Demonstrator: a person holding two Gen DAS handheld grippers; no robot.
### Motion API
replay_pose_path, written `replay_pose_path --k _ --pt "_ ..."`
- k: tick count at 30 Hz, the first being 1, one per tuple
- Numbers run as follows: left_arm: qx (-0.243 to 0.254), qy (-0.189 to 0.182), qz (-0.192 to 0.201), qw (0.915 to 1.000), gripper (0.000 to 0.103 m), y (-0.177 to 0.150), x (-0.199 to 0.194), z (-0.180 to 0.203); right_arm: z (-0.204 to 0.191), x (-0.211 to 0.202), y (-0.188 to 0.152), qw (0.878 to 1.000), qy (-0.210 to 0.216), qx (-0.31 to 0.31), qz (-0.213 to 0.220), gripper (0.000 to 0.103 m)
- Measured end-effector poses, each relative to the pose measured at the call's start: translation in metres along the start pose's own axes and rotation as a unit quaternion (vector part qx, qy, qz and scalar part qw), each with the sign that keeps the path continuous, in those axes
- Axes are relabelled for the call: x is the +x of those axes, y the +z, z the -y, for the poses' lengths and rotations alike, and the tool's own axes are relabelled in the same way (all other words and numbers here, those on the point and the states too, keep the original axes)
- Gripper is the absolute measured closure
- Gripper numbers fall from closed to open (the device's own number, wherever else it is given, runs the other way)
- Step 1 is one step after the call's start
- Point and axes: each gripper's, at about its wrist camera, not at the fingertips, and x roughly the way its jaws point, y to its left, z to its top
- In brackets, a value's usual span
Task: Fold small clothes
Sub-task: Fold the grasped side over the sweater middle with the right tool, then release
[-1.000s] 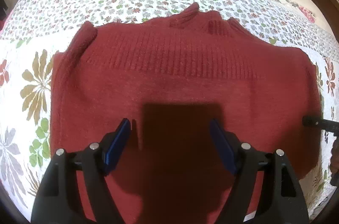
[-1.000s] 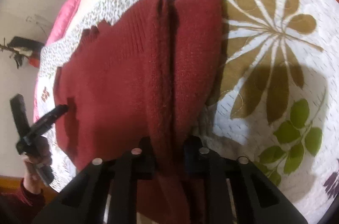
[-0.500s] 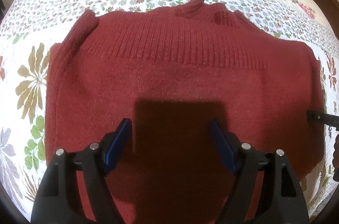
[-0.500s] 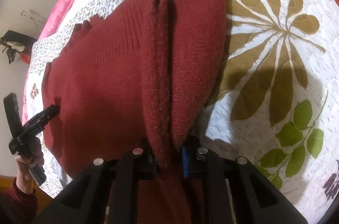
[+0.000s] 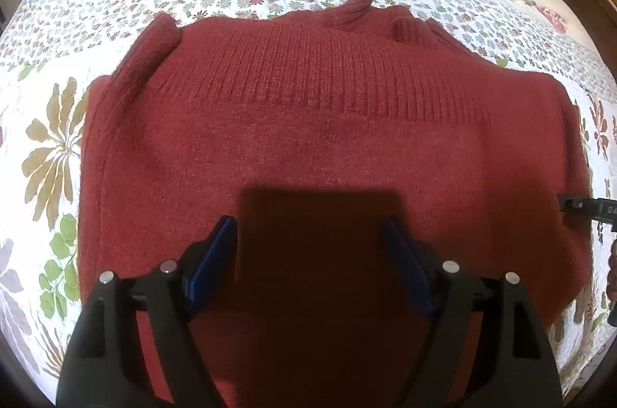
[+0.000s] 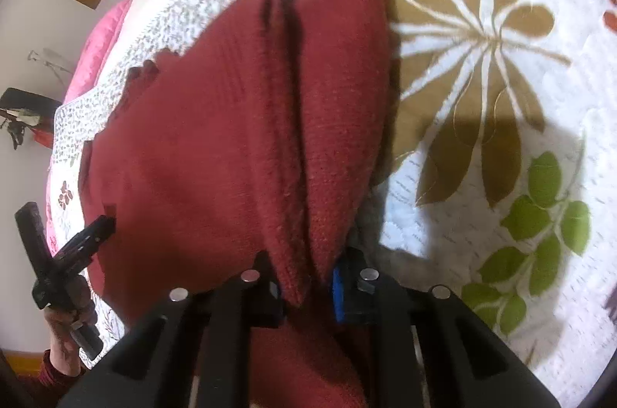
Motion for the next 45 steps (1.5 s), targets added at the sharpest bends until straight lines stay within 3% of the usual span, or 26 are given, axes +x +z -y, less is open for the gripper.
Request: replay_pose_path --k 9,16,22,26,34,39,45 --pt "-0.004 -0.021 -0.009 0.9997 0.021 0.001 0.006 -0.008 -0.021 -0.008 0.005 0.999 -0.045 -0.02 -0.018 0.087" --pt "-0.001 -0.022 -0.015 0.9996 0.017 0.002 0.014 -0.008 -0.005 0.01 0.006 0.999 -0.046 0.001 -0.022 0.087" --pt "0.005 -0.023 -0.035 0.9991 0.018 0.009 0.016 -0.006 -0.018 -0.004 0.01 0.998 -0.058 0.01 -0.029 0.087" --pt "-0.03 -0.036 -0.047 0.9978 0.021 0.017 -0.002 -0.019 -0.043 -0.03 0.01 0.998 -0.054 0.003 -0.022 0.088" --pt "-0.067 -0.021 -0.031 0.9971 0.021 0.009 -0.031 -0.053 -0.129 -0.058 0.004 0.998 -0.032 -0.052 -0.002 0.088" --pt "-0.077 -0.021 -0.028 0.9964 0.021 -0.006 -0.044 -0.075 -0.181 -0.043 0.009 0.997 -0.034 -0.075 -0.005 0.088" --pt "-0.082 -0.017 -0.026 0.9962 0.021 -0.009 -0.05 -0.082 -0.227 0.009 0.005 0.992 -0.053 -0.106 -0.035 0.088"
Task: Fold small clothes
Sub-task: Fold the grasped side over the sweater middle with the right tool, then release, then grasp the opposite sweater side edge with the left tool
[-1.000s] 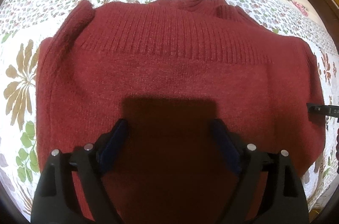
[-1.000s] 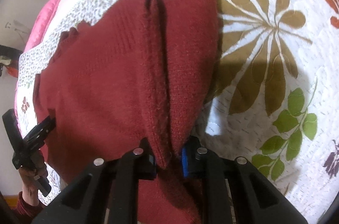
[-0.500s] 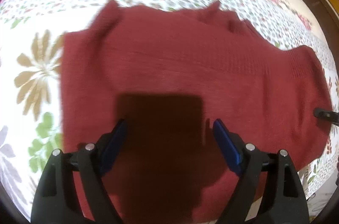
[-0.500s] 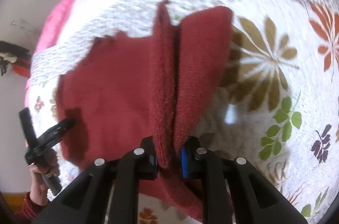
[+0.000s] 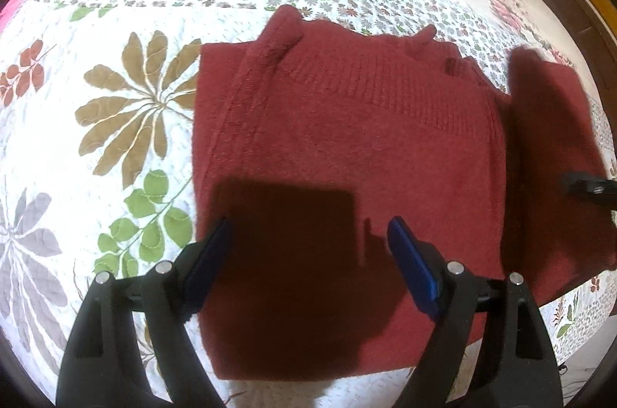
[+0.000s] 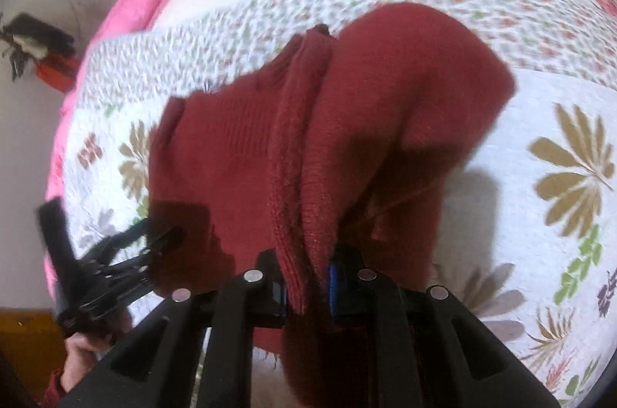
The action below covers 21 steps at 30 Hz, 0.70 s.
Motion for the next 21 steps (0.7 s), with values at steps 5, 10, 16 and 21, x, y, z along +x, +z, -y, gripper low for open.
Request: replay_pose_path --k 5,10,16,21 --pt "0.0 0.004 -0.002 1.0 0.021 -0.002 -0.002 -0.002 -0.007 0.04 -0.002 0.999 -0.025 -0.005 -0.028 0.087" --pt "-0.001 0.005 -0.004 1.0 0.021 -0.004 -0.004 -0.002 -0.009 0.052 -0.004 0.999 -0.006 -0.01 -0.046 0.063" --pt "-0.005 -0.013 -0.006 0.9999 0.021 0.004 -0.002 0.01 -0.01 0.003 -0.01 0.998 0.056 -0.008 -0.028 0.055" --pt "-0.025 -0.07 -0.014 0.9972 0.021 0.014 0.001 0.028 0.018 -0.04 -0.017 1.0 0.019 -0.01 0.015 0.055"
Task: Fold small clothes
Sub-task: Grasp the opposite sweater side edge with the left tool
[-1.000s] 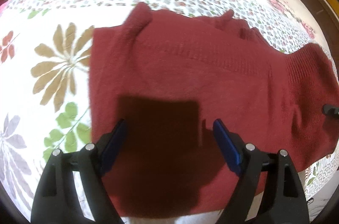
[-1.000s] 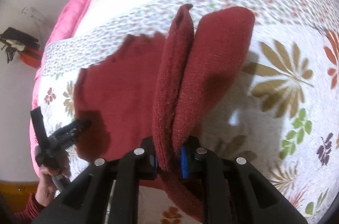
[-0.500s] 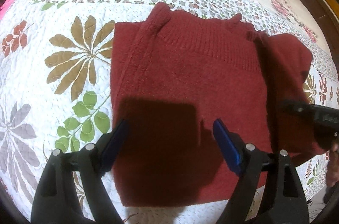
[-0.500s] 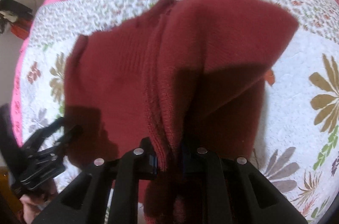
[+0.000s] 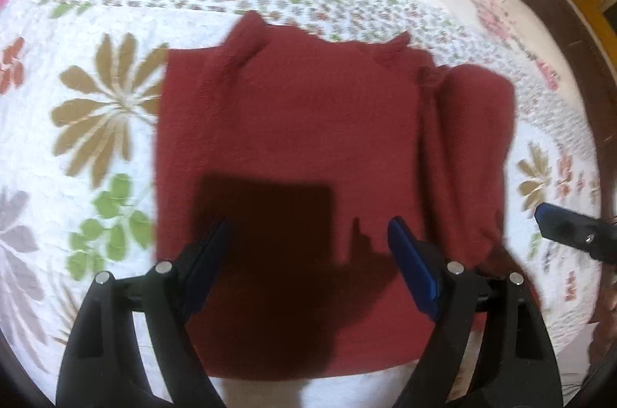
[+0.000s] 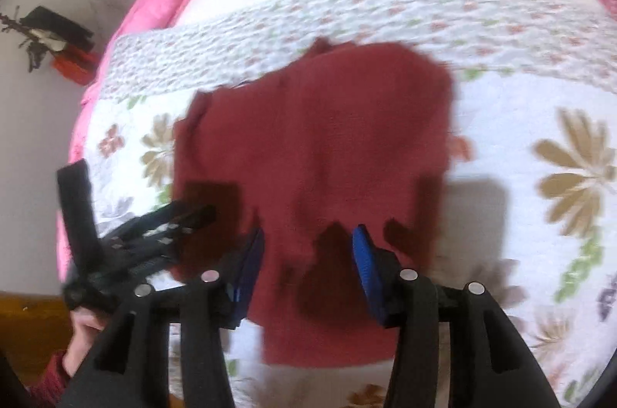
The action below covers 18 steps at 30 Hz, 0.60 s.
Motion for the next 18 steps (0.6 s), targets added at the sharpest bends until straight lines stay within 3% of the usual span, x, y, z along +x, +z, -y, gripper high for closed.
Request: replay_pose_path --k 3,9,18 --pt "0.003 -0.017 -0.006 0.9998 0.021 0.002 0.006 0.018 0.032 -0.001 -0.006 0.999 -0.036 0.023 0.001 0.055" --pt "0.006 -0.054 -0.031 0.998 0.021 -0.001 0.023 0.051 0.083 0.012 -0.029 0.997 -0.04 0.068 -0.013 0.055" --pt "0.007 -0.074 -0.06 0.9954 0.021 -0.004 0.046 0.079 0.093 0.02 -0.044 0.997 -0.046 0.059 -0.012 0.055"
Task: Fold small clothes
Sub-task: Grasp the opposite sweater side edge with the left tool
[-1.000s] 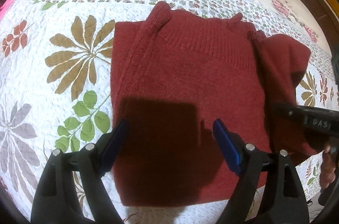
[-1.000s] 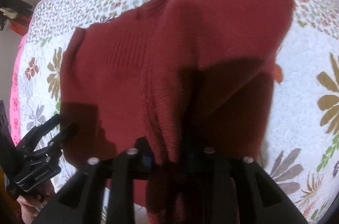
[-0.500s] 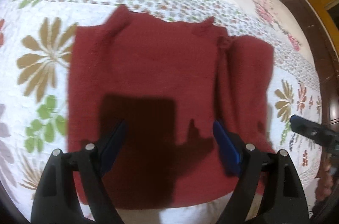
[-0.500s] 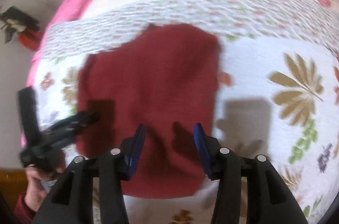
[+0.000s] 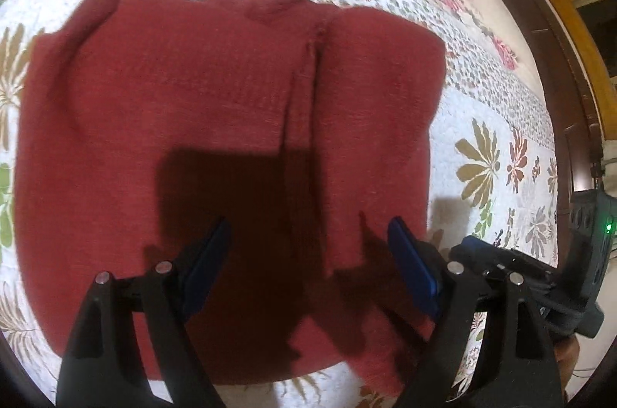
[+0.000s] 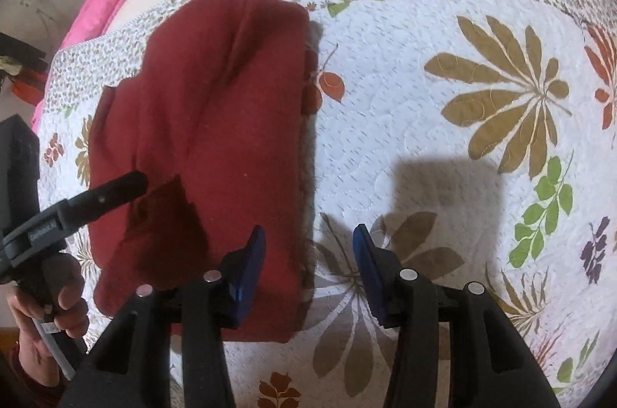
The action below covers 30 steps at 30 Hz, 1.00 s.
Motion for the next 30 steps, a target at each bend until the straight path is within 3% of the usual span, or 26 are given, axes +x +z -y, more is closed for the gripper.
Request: replay_pose_path --k 10,15,18,19,30 --pt "-0.025 -0.014 -0.022 0.9994 0.025 0.004 0.023 0.002 0.014 0.001 -0.009 1.0 0.004 0.005 0.003 0.055" --pt "-0.026 -0.015 -0.02 0.9993 0.048 0.008 0.025 0.007 0.024 0.003 -0.017 1.0 0.008 0.013 -0.003 0.055" --pt "-0.022 -0.024 -0.016 0.9993 0.07 0.009 0.023 0.011 0.026 0.005 -0.019 1.0 0.01 0.018 -0.005 0.055" --pt "-0.017 -0.024 -0.013 0.9995 0.084 0.009 0.022 0.014 0.027 0.005 -0.02 1.0 0.01 0.02 -0.005 0.055" --pt "-0.013 -0.066 0.032 0.9972 0.089 0.003 -0.007 0.019 0.024 0.012 -0.023 0.999 0.027 0.023 -0.012 0.055"
